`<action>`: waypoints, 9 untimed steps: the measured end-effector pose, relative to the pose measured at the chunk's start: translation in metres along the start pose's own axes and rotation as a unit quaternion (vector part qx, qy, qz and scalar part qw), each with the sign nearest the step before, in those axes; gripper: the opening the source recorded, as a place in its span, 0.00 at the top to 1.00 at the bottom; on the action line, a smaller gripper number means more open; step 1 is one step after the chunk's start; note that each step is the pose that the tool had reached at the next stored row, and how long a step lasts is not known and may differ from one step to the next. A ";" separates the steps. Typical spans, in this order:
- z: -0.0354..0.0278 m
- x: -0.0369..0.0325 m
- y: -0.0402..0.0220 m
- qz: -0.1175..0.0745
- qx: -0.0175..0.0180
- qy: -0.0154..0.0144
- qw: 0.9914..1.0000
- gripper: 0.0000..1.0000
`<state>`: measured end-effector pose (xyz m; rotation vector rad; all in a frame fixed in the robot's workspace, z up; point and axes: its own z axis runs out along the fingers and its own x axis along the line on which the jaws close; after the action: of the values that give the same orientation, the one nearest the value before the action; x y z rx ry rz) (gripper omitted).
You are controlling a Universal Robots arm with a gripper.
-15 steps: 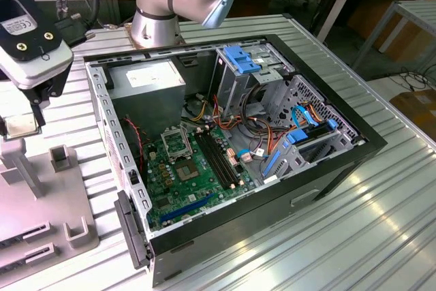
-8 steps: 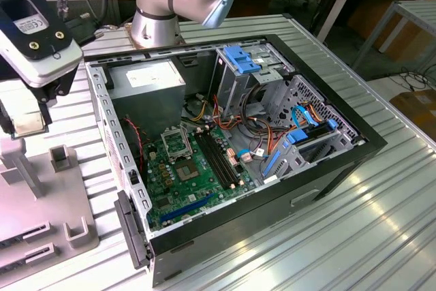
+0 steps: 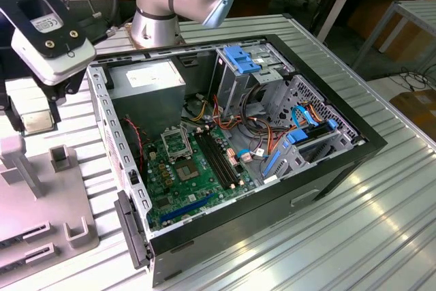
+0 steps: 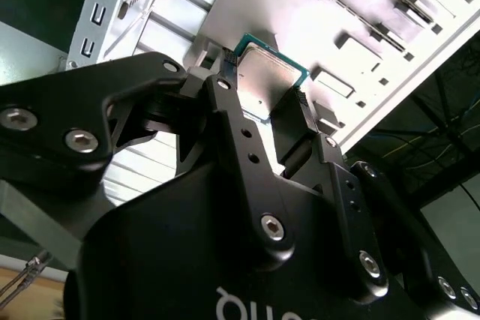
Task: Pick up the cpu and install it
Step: 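Pick up the cpu and move it towards the insertion slot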
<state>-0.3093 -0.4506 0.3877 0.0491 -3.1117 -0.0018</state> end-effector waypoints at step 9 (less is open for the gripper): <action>-0.0011 -0.0338 -0.0011 0.000 0.000 0.000 1.000 0.56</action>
<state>-0.2754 -0.4506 0.3878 0.0490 -3.1117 -0.0017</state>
